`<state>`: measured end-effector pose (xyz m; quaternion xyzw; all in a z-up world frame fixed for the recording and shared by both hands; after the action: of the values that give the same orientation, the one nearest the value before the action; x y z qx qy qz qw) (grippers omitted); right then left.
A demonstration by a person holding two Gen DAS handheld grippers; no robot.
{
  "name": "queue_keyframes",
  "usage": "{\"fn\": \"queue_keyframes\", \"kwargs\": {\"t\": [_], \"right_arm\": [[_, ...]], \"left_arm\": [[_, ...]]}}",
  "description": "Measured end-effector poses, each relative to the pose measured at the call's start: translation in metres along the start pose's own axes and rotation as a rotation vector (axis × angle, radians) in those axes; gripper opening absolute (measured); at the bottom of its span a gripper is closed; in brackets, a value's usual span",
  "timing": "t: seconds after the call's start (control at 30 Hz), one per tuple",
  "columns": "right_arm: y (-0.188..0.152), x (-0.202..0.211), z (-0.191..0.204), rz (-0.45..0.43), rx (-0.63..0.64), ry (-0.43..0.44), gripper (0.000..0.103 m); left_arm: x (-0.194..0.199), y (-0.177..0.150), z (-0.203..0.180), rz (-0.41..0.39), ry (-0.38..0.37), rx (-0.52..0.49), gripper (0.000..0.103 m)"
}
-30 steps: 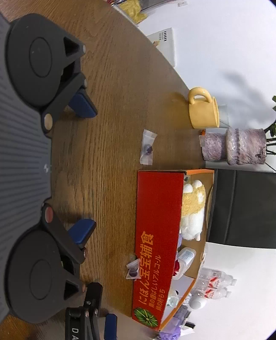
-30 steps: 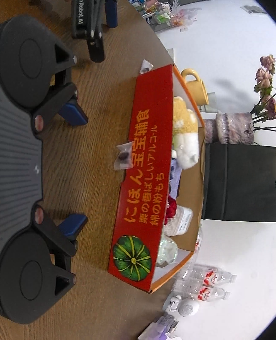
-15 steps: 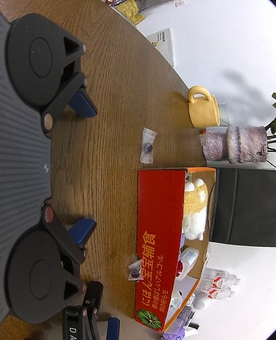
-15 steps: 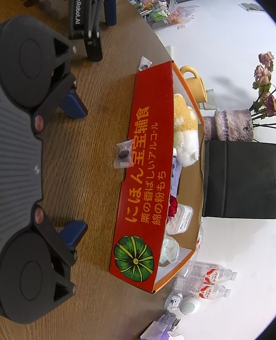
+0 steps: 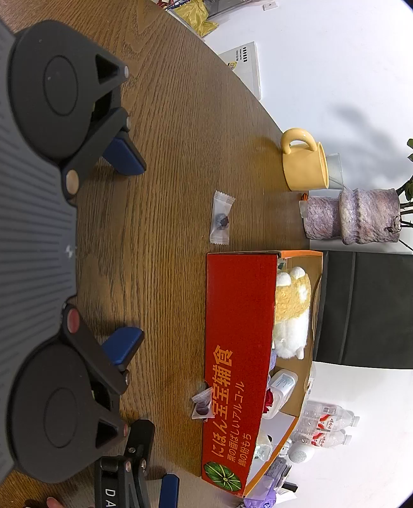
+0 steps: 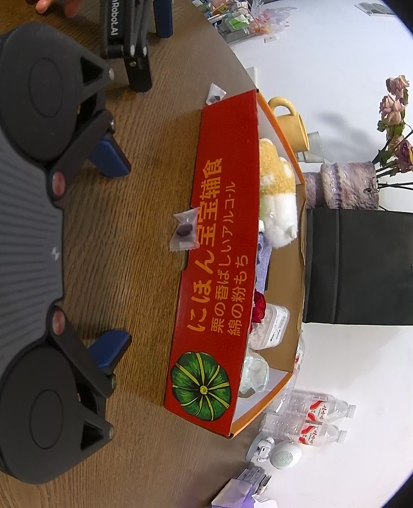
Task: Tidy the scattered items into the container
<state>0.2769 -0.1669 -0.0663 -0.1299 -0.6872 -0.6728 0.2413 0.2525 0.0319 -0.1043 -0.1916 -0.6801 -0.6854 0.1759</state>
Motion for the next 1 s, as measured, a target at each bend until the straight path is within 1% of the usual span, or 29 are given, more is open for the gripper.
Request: {"fn": "queue_keyframes", "kwargs": {"t": [0.87,1.0], "right_arm": [[-0.0001,-0.0004,-0.0010,-0.001,0.000,0.001,0.103],[0.0009,0.0010,-0.0051,-0.011,-0.017,-0.001,0.101]], "left_arm": [[-0.0004,0.0005,0.0006,-0.001,0.000,-0.001,0.103],[0.0027,0.0006,0.0023,-0.010,-0.031,-0.016,0.103]]}}
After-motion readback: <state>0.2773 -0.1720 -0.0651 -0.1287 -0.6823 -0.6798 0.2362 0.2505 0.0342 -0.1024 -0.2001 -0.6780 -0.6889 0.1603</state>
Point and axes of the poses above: each gripper's, at about its wrist camera, not at the fingertips, and x roughly against the way its jaws point, z to its left, y to its top, the point moved 9 cm from there along -x, roughly the way its jaws point, and after that the axes turned 10 degrees about -z, right-handed, at the moved point
